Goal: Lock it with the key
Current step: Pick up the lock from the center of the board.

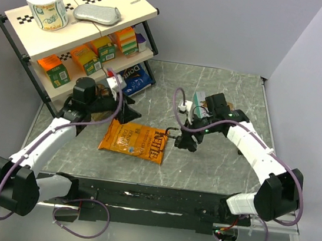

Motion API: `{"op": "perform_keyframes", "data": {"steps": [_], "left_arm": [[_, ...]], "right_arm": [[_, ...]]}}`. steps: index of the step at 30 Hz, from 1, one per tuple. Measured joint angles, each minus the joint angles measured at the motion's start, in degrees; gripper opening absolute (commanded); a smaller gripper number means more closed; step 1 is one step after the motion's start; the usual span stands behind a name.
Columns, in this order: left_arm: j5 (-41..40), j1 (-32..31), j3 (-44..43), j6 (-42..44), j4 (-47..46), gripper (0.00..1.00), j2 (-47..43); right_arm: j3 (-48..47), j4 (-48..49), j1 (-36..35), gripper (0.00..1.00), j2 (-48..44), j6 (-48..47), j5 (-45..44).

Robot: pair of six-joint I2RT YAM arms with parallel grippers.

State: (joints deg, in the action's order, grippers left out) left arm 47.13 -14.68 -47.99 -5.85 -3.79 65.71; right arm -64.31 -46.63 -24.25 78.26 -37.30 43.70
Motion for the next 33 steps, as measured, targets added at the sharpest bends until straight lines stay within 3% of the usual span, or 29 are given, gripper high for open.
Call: {"op": "perform_keyframes", "data": {"steps": [4,10,14,21,33], "left_arm": [[0.92,-3.85,-0.02,14.27,3.67,0.81,0.0],[-1.51,-16.06,3.72,37.42,5.68,0.79,-2.75],[-4.39,-21.05,8.0,47.04,4.46,0.76,-5.09],[-12.76,-30.01,14.53,53.51,-3.91,0.72,-6.95],[-24.76,-38.05,16.87,54.75,-15.8,0.52,-6.71]], "right_arm": [[-1.4,-3.56,2.49,0.0,-0.11,2.38,5.16],[-3.1,-8.22,4.72,0.0,0.9,7.45,13.44],[-3.19,-8.22,4.76,0.0,1.01,11.41,18.34],[-2.95,-6.88,4.76,0.0,1.01,17.57,24.02],[-2.73,-6.47,4.79,0.0,1.01,21.46,28.17]]}}
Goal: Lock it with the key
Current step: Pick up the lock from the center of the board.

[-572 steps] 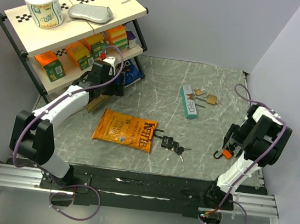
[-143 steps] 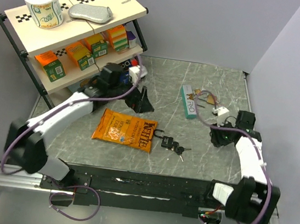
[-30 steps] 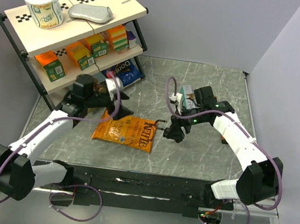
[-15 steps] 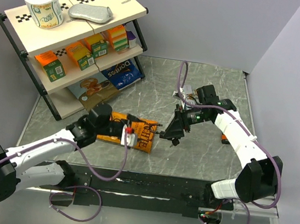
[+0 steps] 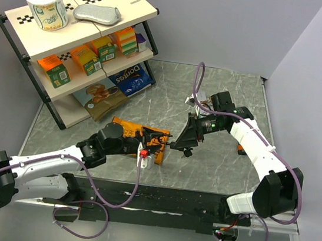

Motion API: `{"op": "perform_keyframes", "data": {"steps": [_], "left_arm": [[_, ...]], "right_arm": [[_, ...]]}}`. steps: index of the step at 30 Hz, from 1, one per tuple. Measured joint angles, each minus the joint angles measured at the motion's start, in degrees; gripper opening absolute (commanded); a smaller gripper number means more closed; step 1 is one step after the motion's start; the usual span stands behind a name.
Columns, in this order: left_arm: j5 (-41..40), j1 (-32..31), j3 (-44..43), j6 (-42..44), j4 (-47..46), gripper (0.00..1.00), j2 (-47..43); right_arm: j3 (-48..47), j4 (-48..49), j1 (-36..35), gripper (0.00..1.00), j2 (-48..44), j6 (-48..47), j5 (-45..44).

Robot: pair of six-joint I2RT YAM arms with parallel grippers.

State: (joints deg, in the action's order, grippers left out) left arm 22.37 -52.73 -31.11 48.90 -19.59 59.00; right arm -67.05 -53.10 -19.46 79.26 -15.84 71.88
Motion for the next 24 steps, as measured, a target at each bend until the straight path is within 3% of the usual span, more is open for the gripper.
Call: {"op": "perform_keyframes", "data": {"steps": [4,7,10,11,13,14,15,16,18,19,24], "left_arm": [[-2.21,-0.92,0.0,0.09,-2.51,0.47,1.11],[-2.91,-1.18,0.0,0.07,-3.15,0.38,2.03],[-3.23,-1.22,0.0,0.11,-3.32,0.26,2.38],[-3.26,-1.27,0.0,0.07,-3.3,0.17,2.38],[-3.26,-1.29,0.0,-0.04,-3.21,0.08,2.38],[-3.23,-1.31,0.0,-0.2,-3.04,0.01,2.38],[-3.23,-1.33,0.0,-0.5,-2.8,0.01,2.38],[-3.21,-1.38,0.0,-0.81,-2.6,0.01,2.38],[-3.15,-1.38,-0.17,-2.05,-1.7,0.01,2.38],[-2.97,-1.42,-0.63,-3.13,-0.66,0.01,2.38],[-1.16,-1.16,-5.68,-10.62,9.29,0.01,2.38]], "right_arm": [[0.0,0.04,0.0,0.0,0.0,0.46,0.9],[0.04,0.42,0.0,0.0,0.0,1.16,1.14],[0.42,1.16,0.0,0.0,-0.02,1.68,1.33],[0.63,1.33,0.0,0.0,-0.02,1.79,1.38],[0.83,1.36,0.0,0.0,-0.02,1.92,1.44],[0.83,1.42,0.0,0.12,-0.02,1.9,1.51],[0.83,1.51,0.0,0.25,-0.04,1.92,1.6],[0.83,1.51,0.02,0.62,-0.04,1.9,1.55],[0.7,1.27,0.0,0.81,-0.04,1.7,0.83],[0.44,0.87,0.0,0.96,-0.04,1.46,0.44],[-3.78,-0.44,0.85,0.99,-1.2,-1.09,-4.2]]}}
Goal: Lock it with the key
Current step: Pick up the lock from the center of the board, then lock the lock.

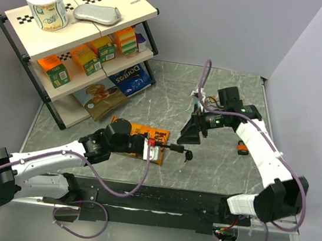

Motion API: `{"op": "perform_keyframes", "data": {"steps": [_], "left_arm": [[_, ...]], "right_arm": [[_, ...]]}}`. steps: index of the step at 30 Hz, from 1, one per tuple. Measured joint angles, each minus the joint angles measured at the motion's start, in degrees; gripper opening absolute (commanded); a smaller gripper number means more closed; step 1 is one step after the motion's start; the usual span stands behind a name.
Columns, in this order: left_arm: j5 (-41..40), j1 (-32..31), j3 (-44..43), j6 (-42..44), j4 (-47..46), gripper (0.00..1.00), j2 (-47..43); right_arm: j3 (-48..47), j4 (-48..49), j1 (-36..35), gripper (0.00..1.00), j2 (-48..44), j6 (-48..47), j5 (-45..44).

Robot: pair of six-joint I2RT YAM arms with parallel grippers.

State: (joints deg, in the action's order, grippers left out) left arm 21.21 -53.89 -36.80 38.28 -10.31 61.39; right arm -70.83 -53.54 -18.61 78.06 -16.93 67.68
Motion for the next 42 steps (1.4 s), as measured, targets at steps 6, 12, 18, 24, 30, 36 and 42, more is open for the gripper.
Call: {"op": "perform_keyframes", "data": {"steps": [6,12,18,24,30,36,42], "left_arm": [[5.95,3.93,-8.2,-12.13,12.2,0.01,1.64],[14.93,10.47,-16.63,-23.17,17.31,0.01,4.74],[21.14,13.22,-20.02,-29.68,18.43,0.01,5.11],[26.47,13.2,-21.53,-32.76,20.22,0.01,5.22],[28.2,13.2,-21.62,-35.58,19.87,0.01,5.44],[28.46,13.2,-21.62,-38.51,19.04,0.01,6.08],[28.48,13.22,-21.62,-40.11,17.4,0.01,6.08]], "right_arm": [[-0.55,0.74,2.93,0.99,-9.86,-6.47,-7.19],[0.79,1.68,3.02,0.99,-17.44,-11.5,-9.88],[5.33,4.94,2.99,0.99,-19.61,-12.61,-9.94],[4.92,4.85,1.73,0.98,-18.34,-17.0,-8.63],[3.26,3.96,-1.53,0.88,-15.91,-20.55,-7.63],[3.23,2.67,-6.01,0.76,-14.64,-23.12,-7.78],[3.23,1.97,-7.63,0.61,-13.51,-24.59,-8.33]]}}
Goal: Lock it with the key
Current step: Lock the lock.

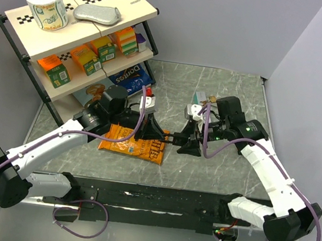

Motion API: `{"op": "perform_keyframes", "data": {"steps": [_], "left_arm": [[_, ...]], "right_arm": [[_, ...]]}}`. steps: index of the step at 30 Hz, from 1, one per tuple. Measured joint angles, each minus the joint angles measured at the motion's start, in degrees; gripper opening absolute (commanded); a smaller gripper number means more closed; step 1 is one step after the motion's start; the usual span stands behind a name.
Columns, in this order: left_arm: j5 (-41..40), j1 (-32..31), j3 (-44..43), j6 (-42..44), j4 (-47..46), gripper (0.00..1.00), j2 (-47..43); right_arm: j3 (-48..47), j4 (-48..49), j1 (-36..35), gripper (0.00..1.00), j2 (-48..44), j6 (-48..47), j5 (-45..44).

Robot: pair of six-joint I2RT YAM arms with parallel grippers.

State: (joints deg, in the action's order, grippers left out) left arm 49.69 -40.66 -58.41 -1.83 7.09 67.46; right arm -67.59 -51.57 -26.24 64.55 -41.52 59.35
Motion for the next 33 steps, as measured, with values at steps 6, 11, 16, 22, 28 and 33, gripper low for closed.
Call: {"op": "perform_keyframes", "data": {"steps": [6,11,16,22,28,33], "left_arm": [[0.57,0.26,0.0,-1.05,-0.9,0.01,0.0],[1.55,0.46,-0.07,-1.73,-0.85,0.3,0.04],[2.71,1.51,-1.51,-0.57,-0.42,0.48,0.2],[3.08,2.64,-1.46,2.29,1.27,0.55,-0.24],[3.02,2.64,-0.83,4.44,2.8,0.54,-0.48],[3.04,2.64,0.09,5.22,3.17,0.51,-0.44]], "right_arm": [[0.0,0.46,-0.26,0.24,0.57,-0.2,-0.42],[0.0,0.85,-0.31,0.0,0.57,0.59,-0.46],[0.0,1.07,-0.35,0.0,0.59,3.02,-1.07],[0.0,1.46,-0.22,0.0,0.66,5.33,-1.03],[0.0,2.27,-0.17,0.0,1.22,6.91,-0.42],[0.0,2.91,-0.13,0.0,1.27,7.93,0.15]]}}
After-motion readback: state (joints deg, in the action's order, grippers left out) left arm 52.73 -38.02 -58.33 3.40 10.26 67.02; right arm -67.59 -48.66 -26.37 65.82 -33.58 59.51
